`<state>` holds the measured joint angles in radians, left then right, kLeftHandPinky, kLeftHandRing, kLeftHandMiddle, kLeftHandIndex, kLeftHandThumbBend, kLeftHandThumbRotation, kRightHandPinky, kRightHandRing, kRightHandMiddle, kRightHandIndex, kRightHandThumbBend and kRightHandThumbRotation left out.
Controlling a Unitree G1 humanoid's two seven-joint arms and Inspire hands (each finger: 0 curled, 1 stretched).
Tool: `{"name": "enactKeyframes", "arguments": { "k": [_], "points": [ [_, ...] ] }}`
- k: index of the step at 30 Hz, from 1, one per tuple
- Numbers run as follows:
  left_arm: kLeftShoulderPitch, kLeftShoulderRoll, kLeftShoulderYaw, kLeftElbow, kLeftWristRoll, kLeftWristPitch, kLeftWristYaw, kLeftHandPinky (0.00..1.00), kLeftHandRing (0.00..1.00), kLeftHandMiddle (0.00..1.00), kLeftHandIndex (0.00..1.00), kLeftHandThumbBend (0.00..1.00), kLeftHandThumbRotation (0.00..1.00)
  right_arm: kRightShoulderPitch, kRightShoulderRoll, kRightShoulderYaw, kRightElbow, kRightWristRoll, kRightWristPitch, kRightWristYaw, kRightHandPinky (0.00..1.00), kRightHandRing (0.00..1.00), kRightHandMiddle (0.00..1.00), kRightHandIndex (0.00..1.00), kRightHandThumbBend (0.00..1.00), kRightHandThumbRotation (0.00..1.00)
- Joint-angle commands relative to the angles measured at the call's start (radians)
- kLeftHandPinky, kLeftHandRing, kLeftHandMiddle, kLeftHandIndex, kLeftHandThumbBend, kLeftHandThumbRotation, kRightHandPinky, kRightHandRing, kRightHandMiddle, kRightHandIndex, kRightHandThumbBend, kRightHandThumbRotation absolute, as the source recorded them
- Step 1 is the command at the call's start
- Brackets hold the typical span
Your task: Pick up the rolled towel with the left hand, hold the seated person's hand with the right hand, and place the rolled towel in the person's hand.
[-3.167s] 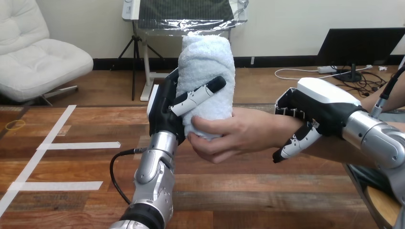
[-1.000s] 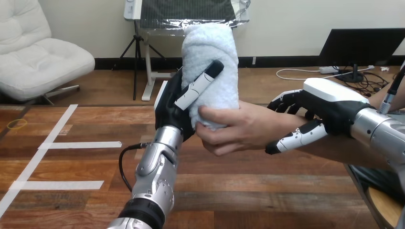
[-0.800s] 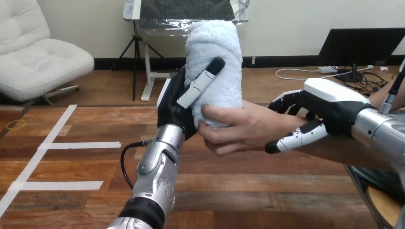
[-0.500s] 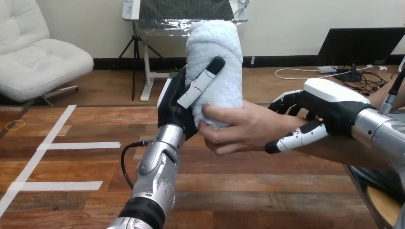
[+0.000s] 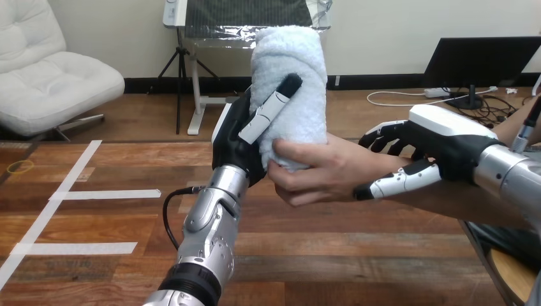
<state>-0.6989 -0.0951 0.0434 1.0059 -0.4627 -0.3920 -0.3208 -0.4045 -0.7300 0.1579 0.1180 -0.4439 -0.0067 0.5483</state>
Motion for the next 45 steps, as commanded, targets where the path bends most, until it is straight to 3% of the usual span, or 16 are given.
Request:
{"name": "enactKeyframes", "arguments": {
  "k": [1,4,11,23,29,45],
  "points": [
    [-0.068,-0.19,-0.045,-0.086,0.072,-0.075,0.026,0.73,0.81,0.81,0.78,0.69,0.65,0.008,-0.031,-0.063,-0.042,0.051,-0.021,0.003,0.6,0.8,0.82,0.85,1.0,0.78],
    [-0.067,-0.183,-0.051,-0.081,0.092,-0.087,0.032,0.78,0.86,0.84,0.8,0.68,0.77,0.012,-0.03,-0.074,-0.047,0.071,-0.016,0.007,0.61,0.8,0.83,0.86,1.0,0.81],
    [-0.062,-0.182,-0.052,-0.077,0.103,-0.103,0.039,0.91,0.91,0.88,0.84,0.7,0.89,0.025,-0.03,-0.095,-0.061,0.114,-0.005,0.013,0.65,0.83,0.85,0.89,1.0,0.84],
    [-0.06,-0.178,-0.043,-0.071,0.095,-0.104,0.029,0.99,0.98,0.92,0.86,0.71,0.93,0.055,-0.017,-0.135,-0.041,0.16,-0.064,-0.031,0.67,0.82,0.84,0.91,1.0,0.88],
    [-0.06,-0.172,-0.043,-0.066,0.098,-0.104,0.031,1.0,0.98,0.92,0.86,0.7,0.95,0.065,-0.017,-0.144,-0.049,0.161,-0.062,-0.041,0.67,0.83,0.86,0.92,1.0,0.92],
    [-0.062,-0.163,-0.047,-0.064,0.118,-0.102,0.049,1.0,0.96,0.9,0.85,0.72,0.95,0.087,-0.013,-0.143,-0.031,0.12,-0.129,-0.132,0.68,0.82,0.85,0.9,1.0,1.0]
  ]
}}
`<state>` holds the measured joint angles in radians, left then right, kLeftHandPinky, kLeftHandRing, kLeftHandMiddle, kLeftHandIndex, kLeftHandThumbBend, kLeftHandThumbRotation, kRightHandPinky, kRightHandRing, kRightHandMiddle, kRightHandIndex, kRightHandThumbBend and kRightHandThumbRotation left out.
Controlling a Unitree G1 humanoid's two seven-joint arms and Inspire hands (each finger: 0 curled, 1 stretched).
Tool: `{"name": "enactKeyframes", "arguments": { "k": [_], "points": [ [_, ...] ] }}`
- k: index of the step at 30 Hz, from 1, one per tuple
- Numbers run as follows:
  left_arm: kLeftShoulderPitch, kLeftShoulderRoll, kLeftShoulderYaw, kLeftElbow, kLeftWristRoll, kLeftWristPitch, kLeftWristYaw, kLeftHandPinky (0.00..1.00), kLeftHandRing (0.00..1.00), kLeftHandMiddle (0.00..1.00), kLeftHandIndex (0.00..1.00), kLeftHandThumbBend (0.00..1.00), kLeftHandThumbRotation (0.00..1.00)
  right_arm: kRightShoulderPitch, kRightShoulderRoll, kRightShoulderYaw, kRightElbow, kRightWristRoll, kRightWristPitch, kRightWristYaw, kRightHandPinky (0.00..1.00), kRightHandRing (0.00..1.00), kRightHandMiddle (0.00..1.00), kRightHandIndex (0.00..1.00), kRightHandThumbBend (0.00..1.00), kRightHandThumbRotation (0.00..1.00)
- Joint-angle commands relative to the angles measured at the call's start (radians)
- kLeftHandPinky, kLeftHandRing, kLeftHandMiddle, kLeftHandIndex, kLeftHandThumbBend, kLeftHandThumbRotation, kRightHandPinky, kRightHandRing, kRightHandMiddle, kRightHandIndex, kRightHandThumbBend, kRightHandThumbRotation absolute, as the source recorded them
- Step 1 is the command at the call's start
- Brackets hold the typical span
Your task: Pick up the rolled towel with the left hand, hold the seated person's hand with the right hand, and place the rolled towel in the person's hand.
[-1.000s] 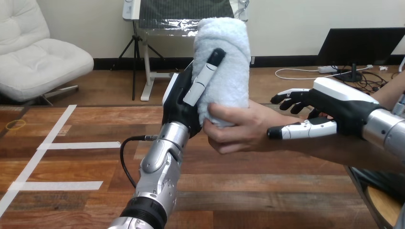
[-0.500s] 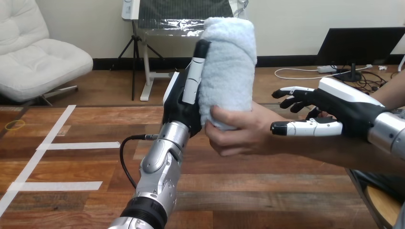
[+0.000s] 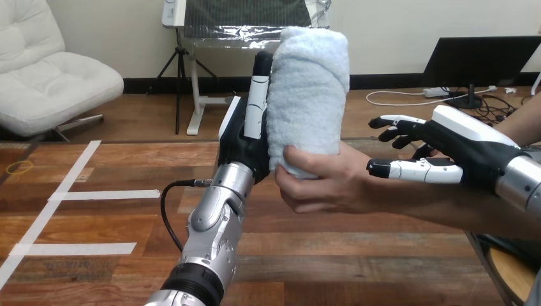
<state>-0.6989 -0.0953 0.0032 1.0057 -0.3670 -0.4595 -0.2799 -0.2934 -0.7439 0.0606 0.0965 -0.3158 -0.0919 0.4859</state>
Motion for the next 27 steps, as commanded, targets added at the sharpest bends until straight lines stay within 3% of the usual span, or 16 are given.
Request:
{"name": "enactKeyframes", "arguments": {
  "k": [1,27],
  "points": [
    [-0.061,-0.162,-0.007,-0.064,0.023,-0.036,0.008,1.0,0.95,0.9,0.85,0.73,0.95,-0.023,-0.001,-0.045,-0.009,-0.01,-0.042,-0.07,0.68,0.82,0.86,0.9,1.0,1.0],
    [-0.063,-0.157,0.0,-0.067,0.05,-0.022,0.036,1.0,0.93,0.87,0.84,0.76,0.96,-0.032,0.004,-0.04,0.011,0.014,-0.052,-0.087,0.7,0.82,0.85,0.88,1.0,1.0]
  ]
}}
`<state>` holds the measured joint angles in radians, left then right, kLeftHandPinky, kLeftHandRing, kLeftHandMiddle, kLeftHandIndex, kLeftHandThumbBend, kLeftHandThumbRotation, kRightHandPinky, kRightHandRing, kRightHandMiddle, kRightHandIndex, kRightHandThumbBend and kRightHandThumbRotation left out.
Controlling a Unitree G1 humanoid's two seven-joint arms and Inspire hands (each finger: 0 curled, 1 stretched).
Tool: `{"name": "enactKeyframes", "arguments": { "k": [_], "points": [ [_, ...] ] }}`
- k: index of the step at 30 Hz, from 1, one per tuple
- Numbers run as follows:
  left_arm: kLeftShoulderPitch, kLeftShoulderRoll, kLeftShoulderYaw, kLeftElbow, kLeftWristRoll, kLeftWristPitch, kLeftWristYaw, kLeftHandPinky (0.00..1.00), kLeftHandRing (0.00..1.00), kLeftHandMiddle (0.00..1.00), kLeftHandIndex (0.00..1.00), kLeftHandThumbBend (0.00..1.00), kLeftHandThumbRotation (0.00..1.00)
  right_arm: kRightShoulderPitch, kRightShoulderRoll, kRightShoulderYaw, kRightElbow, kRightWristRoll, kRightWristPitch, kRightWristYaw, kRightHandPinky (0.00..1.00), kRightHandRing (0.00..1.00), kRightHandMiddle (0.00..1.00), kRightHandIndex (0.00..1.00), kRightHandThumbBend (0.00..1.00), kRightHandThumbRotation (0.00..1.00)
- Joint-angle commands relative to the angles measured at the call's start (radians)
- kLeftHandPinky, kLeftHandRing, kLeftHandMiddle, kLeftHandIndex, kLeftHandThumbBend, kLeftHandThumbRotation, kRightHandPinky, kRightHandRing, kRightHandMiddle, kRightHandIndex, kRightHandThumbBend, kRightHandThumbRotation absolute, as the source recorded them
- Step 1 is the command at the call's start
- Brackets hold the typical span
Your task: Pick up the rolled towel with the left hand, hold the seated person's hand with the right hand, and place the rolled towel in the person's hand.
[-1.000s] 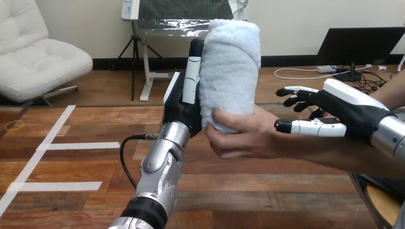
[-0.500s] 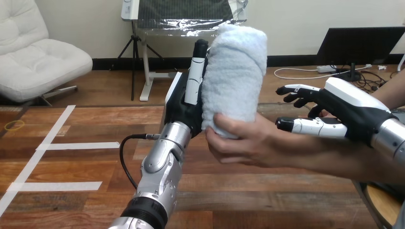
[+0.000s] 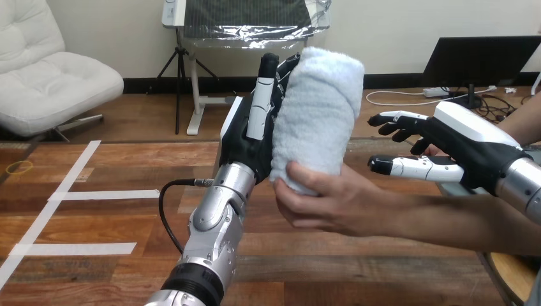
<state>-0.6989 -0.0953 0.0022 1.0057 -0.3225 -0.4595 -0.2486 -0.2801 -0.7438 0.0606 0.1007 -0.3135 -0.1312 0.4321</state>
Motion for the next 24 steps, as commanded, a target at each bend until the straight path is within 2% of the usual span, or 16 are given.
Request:
{"name": "enactKeyframes", "arguments": {
  "k": [1,12,24],
  "points": [
    [-0.063,-0.156,0.001,-0.067,0.005,-0.022,0.005,1.0,0.93,0.87,0.84,0.77,0.96,-0.046,0.004,-0.04,0.006,0.011,-0.012,-0.033,0.7,0.82,0.85,0.88,1.0,1.0],
    [-0.064,-0.157,0.007,-0.069,0.002,-0.019,0.008,1.0,0.92,0.87,0.83,0.78,0.97,-0.049,0.005,-0.037,0.009,0.009,-0.014,-0.035,0.69,0.81,0.85,0.87,0.98,1.0],
    [-0.067,-0.153,0.014,-0.061,0.0,-0.026,0.01,1.0,0.91,0.86,0.83,0.76,0.98,-0.049,0.004,-0.037,0.01,0.009,-0.008,-0.032,0.68,0.8,0.84,0.87,0.97,1.0]
  ]
}}
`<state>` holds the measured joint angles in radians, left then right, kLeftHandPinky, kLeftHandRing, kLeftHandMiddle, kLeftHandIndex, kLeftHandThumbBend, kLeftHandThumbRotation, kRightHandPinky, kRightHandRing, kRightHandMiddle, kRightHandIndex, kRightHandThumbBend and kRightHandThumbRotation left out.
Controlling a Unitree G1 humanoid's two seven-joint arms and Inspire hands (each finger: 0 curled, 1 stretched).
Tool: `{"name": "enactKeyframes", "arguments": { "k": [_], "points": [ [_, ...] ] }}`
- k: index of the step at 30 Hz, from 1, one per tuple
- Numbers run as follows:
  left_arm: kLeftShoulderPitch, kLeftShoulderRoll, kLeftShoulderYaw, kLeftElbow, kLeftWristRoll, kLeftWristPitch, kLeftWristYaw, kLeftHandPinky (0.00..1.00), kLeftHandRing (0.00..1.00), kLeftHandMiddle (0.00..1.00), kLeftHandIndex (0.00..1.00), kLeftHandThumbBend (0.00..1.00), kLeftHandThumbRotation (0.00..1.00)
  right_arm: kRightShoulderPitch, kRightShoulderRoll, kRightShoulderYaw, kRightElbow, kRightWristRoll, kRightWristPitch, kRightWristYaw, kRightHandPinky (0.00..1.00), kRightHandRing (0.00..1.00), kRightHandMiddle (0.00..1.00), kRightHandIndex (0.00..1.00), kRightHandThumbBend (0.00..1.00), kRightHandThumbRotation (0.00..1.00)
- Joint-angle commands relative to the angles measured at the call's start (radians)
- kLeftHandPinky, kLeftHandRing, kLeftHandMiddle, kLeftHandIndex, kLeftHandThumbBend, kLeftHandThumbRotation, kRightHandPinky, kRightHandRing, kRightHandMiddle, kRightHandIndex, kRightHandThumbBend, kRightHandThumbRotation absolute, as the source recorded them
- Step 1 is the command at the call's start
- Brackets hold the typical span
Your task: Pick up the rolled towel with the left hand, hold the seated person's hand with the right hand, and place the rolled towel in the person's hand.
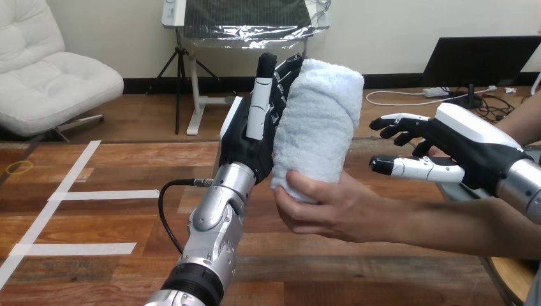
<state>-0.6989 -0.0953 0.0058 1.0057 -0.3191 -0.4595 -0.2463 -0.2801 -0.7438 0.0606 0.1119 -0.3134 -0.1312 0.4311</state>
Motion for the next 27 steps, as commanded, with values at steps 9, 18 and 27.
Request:
{"name": "enactKeyframes", "arguments": {
  "k": [9,18,27],
  "points": [
    [-0.069,-0.152,0.019,-0.059,-0.01,-0.026,0.012,1.0,0.9,0.86,0.83,0.76,0.99,-0.048,0.007,-0.038,-0.005,0.013,0.0,-0.028,0.67,0.79,0.83,0.86,0.98,1.0],
    [-0.076,-0.168,0.069,-0.078,-0.103,0.024,-0.011,1.0,0.91,0.87,0.84,0.76,0.99,-0.047,0.008,-0.037,-0.013,0.01,0.004,-0.03,0.66,0.79,0.83,0.86,0.97,1.0],
    [-0.091,-0.166,0.099,-0.077,-0.179,0.063,-0.024,1.0,0.94,0.9,0.89,0.75,1.0,-0.048,0.009,-0.039,-0.013,0.013,0.01,-0.029,0.65,0.78,0.83,0.86,0.98,1.0]
  ]
}}
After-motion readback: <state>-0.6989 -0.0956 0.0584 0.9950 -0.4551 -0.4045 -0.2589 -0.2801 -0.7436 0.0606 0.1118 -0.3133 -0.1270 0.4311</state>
